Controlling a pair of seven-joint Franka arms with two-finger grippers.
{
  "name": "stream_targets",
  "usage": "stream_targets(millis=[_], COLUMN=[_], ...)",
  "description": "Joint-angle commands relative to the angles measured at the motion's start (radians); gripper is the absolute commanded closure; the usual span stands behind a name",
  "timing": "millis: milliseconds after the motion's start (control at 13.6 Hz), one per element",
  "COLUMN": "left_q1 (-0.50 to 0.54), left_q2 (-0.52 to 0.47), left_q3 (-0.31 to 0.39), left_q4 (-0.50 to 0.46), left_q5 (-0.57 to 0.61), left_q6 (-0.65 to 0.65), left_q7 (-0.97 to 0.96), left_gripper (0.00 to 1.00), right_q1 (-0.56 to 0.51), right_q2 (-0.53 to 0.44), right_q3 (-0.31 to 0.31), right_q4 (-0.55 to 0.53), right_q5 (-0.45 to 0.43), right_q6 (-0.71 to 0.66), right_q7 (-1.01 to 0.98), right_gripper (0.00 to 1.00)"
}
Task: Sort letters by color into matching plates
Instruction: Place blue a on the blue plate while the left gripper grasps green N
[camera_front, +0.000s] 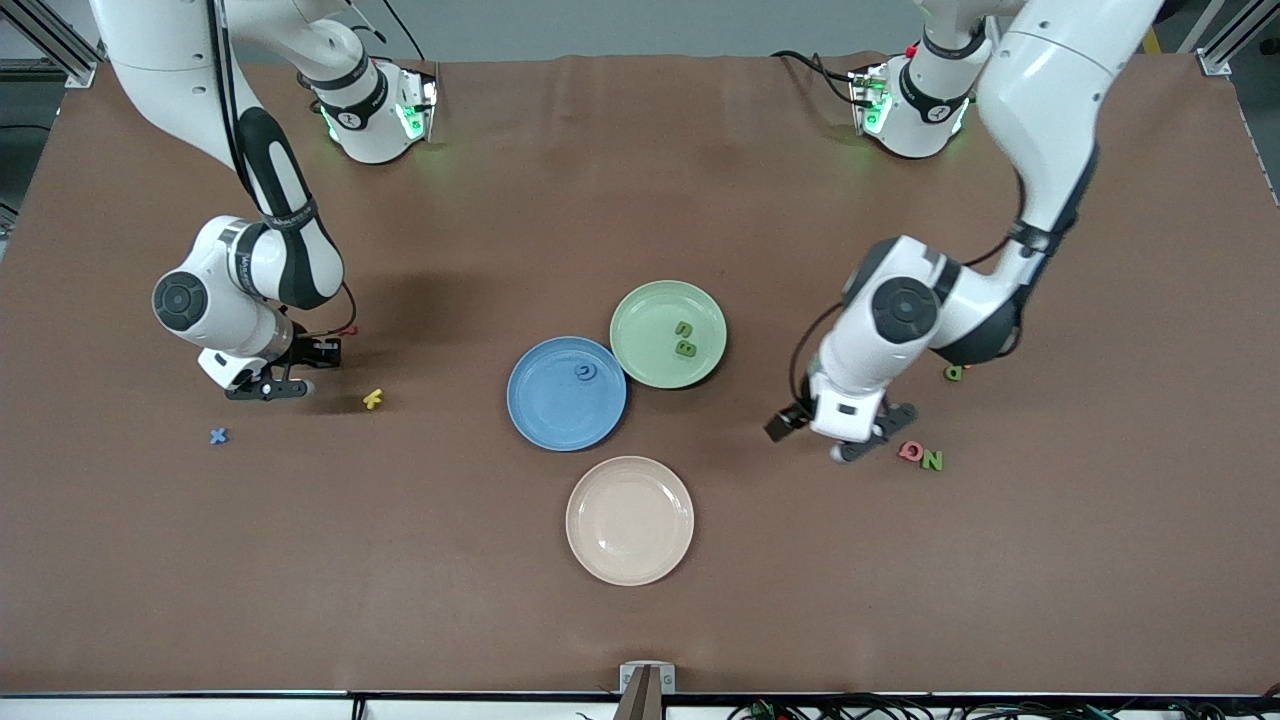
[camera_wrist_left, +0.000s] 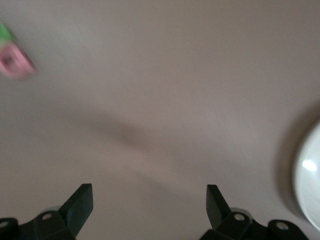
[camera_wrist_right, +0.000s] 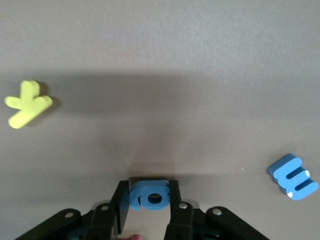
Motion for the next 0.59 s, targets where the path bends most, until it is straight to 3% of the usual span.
stream_targets(millis=[0,221,515], left_q1=[0.084,0.164,0.187], left_q2=[0.014,0.060,0.063], left_q3=[-0.003,0.000,0.057], left_q4=[0.001,0.015,0.013], left_q5=[0.093,0.103,0.100], left_q6=[-0.013,-0.012,-0.013], left_q7=[0.036,0.036,-0.025], left_gripper=[0.00,0.00,0.00], right_q1=[0.034,0.135,0.202], right_q2=[-0.033,-0.051,-0.038], right_q3=[0.007,0.002,0.007], right_q4=[0.023,0.072,0.282], right_q5=[0.018,0.017,0.012], right_q6=[-0.003,-0.058,-0.322], right_q7=[0.034,0.194,0.382], right_gripper=[0.77,0.77,0.77])
